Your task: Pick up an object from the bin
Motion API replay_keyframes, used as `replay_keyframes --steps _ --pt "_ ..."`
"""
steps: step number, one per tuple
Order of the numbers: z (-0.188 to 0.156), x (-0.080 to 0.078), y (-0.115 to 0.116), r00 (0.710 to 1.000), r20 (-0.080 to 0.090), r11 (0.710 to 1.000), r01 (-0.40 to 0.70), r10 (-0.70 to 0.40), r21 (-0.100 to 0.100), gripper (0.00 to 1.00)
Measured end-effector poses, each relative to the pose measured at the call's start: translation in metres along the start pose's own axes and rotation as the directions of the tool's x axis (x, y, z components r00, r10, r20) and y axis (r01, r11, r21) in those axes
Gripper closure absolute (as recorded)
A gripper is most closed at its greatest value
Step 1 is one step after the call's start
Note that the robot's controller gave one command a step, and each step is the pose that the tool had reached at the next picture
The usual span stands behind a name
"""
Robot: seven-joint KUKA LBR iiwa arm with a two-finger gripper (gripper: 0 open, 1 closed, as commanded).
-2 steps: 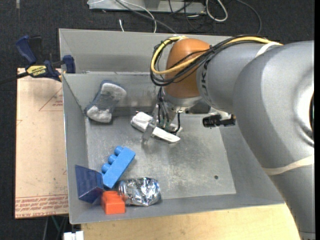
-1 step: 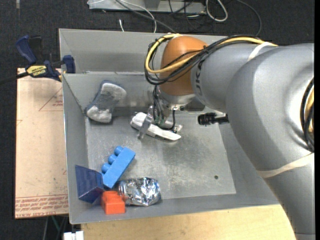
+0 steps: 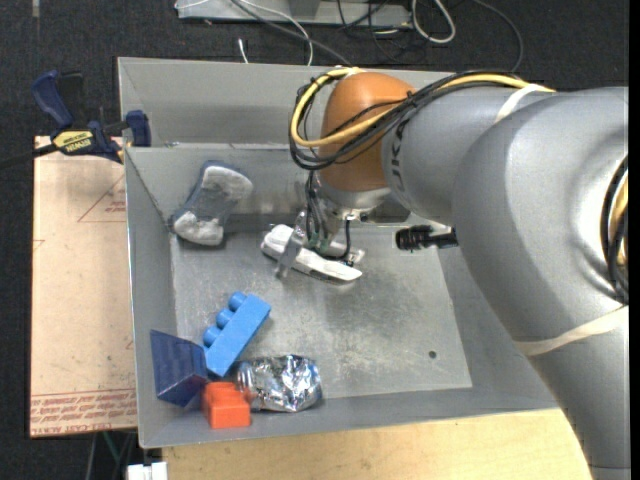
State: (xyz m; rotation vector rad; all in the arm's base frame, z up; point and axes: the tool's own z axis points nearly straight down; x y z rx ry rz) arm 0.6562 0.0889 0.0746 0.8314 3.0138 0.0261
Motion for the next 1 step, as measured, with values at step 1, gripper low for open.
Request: replay_keyframes --steps 1 --pt "0.0002 0.0048 -0.0022 0.999 0.005 1.000 0.031 -0.031 -0.002 1.00"
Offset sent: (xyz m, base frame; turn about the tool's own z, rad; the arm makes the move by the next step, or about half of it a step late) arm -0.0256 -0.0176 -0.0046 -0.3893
